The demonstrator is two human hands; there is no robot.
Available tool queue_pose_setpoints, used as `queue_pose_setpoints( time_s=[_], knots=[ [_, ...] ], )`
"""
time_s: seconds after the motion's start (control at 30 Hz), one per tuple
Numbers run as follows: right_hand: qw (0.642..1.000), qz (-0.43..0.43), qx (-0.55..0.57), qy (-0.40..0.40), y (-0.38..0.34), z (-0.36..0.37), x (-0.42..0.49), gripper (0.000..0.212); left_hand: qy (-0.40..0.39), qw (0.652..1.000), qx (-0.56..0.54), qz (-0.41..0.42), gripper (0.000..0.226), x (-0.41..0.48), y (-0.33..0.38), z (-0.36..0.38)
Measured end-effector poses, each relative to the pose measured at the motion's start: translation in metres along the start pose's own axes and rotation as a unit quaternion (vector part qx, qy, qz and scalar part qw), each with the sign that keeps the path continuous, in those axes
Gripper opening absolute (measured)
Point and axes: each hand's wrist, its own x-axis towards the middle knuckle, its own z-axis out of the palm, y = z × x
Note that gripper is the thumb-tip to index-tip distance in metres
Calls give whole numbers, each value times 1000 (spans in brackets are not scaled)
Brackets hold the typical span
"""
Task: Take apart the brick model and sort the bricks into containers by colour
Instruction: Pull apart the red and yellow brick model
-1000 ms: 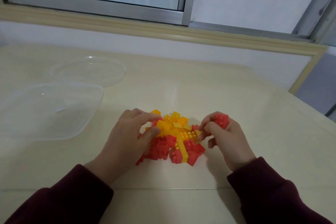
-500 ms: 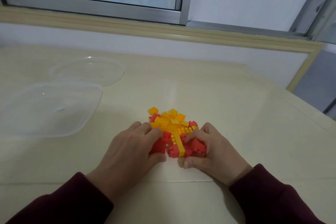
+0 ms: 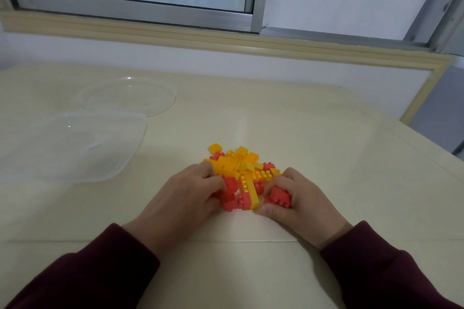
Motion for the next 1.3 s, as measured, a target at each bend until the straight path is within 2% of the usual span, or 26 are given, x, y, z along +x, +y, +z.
queue_pose_setpoints(
  time_s=[0.1, 0.13, 0.27, 0.37, 0.43, 0.6, 0.77, 1.0, 1.17, 1.3],
  knots=[
    [992, 40, 103, 68, 0, -4, -1, 20, -2, 998, -61, -7, 6, 0, -4, -4],
    [985, 52, 140, 90, 0, -3, 0, 18, -10, 997, -76, -16, 9, -1, -6, -5],
    [972, 58, 191, 121, 2, 1, 0, 20, -40, 995, -88, -25, 45, -2, -13, -7],
    [973, 50, 188, 127, 3, 3, 0, 20, -47, 998, -35, -11, 78, -3, -9, -5],
    [972, 50, 189, 132, 4, 4, 1, 21, -71, 997, 28, 10, 85, 2, -3, -3],
    [974, 43, 178, 131, 2, 1, 0, 23, -89, 980, 166, 62, 81, 12, 6, 6],
    [975, 44, 174, 132, 1, -1, 1, 19, -71, 985, 133, 84, 61, 9, 2, 5],
    [972, 42, 186, 134, 0, -1, 0, 19, -32, 969, 192, 154, 31, 11, 4, 7],
    [976, 37, 175, 128, -1, 0, -1, 19, -31, 961, 211, 175, 23, 16, 2, 11],
    [971, 46, 190, 139, -3, 2, -1, 20, -20, 963, 207, 172, 25, 18, 4, 10]
  ],
)
